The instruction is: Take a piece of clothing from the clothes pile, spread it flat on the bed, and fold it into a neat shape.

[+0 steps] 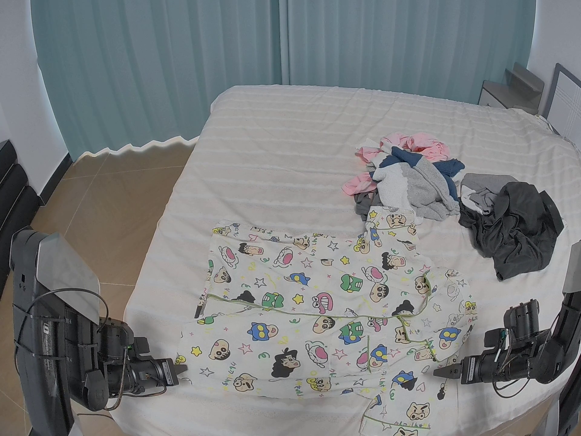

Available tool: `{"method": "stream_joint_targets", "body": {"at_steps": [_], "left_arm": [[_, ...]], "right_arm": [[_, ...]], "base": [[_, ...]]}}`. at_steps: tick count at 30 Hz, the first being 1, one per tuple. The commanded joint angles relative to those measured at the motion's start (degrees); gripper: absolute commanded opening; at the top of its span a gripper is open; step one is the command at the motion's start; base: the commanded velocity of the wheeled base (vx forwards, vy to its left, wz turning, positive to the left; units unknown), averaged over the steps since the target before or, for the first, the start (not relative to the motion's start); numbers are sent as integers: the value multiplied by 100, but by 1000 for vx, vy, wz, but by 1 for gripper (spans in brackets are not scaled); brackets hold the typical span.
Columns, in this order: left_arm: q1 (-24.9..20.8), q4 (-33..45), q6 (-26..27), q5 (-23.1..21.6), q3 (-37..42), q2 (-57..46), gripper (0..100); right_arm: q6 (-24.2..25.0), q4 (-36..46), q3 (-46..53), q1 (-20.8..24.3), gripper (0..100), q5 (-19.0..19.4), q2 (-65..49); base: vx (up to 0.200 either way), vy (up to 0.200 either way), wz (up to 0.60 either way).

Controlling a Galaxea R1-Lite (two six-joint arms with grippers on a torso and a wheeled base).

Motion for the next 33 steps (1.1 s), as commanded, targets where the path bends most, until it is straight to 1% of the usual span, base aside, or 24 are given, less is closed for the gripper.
{"method": "stream_joint_targets", "body": {"at_steps": [1, 11, 17, 24, 33], "left_arm": [[0, -102, -8, 3, -10, 11, 100], [9, -102, -8, -5, 34, 2, 100], [0, -102, -70, 12, -19, -235, 100], [18, -102, -122, 30, -45, -244, 100], [53, -102, -474, 65, -274, -262, 100]], "right_arm": [[-4, 58, 101, 2, 100, 10, -56], [5, 330, 101, 11, 100, 10, -275], [5, 699, 101, 37, 100, 19, -592], [5, 769, 101, 37, 100, 10, -583], [-4, 778, 101, 72, 100, -16, -495]], "base": [[0, 0, 0], [0, 0, 0], [0, 0, 0], [0, 0, 0], [-200, 0, 0]]}}
